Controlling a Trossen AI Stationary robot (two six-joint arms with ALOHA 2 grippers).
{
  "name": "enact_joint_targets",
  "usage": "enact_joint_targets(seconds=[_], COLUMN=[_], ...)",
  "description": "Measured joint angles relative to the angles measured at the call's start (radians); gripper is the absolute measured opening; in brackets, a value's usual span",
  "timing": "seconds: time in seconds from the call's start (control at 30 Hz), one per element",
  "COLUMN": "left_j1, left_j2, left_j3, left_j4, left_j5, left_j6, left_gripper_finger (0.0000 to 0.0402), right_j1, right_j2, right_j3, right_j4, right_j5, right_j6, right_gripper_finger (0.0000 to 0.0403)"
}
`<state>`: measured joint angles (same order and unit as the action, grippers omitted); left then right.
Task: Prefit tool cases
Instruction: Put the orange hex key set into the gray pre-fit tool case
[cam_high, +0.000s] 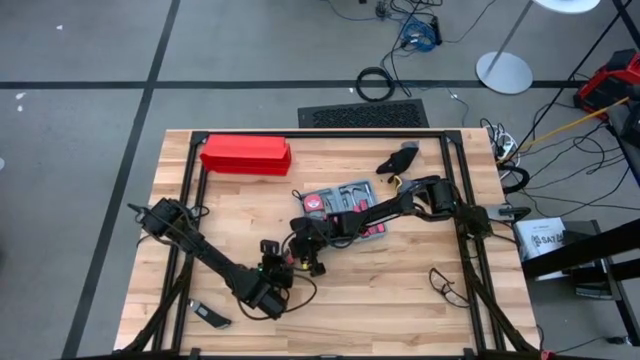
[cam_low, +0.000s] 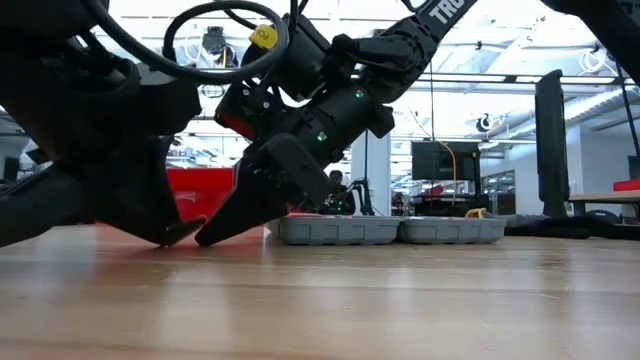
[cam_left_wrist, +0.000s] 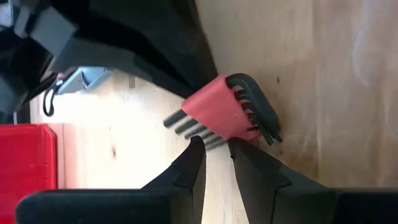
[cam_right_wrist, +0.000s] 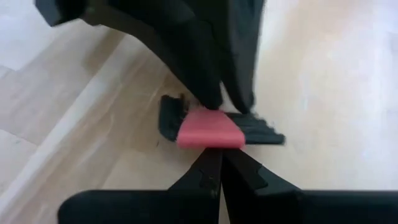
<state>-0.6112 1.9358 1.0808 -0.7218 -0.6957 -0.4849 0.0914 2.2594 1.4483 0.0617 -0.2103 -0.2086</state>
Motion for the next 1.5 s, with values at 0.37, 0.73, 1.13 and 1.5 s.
enact_joint_targets(seconds=[0.37, 0.73, 1.13, 1.5], left_j1=[0.017, 0.018, 0.021, 0.021], left_j2=[0.0, 0.002, 0.002, 0.002], left_j3=[-0.001, -0.002, -0.002, -0.002], left_j4=[0.009, 0.022, 0.029, 0.03], left_j5=[0.012, 0.002, -0.001, -0.003], left_j6=[-0.026, -0.026, -0.033, -0.033], left_gripper_finger=[0.0088, 0.0088, 0.0088, 0.0088], right_j1=[0.006, 0.003, 0.051, 0.064], right_j2=[-0.002, -0.006, -0.009, -0.012], right_j3=[-0.001, 0.0, 0.0, 0.0], right_j4=[0.031, 0.025, 0.017, 0.014], right_j5=[-0.016, 0.003, 0.179, 0.262], right_j6=[0.003, -0.071, -0.184, -0.196], right_gripper_finger=[0.0, 0.0002, 0.0091, 0.0127])
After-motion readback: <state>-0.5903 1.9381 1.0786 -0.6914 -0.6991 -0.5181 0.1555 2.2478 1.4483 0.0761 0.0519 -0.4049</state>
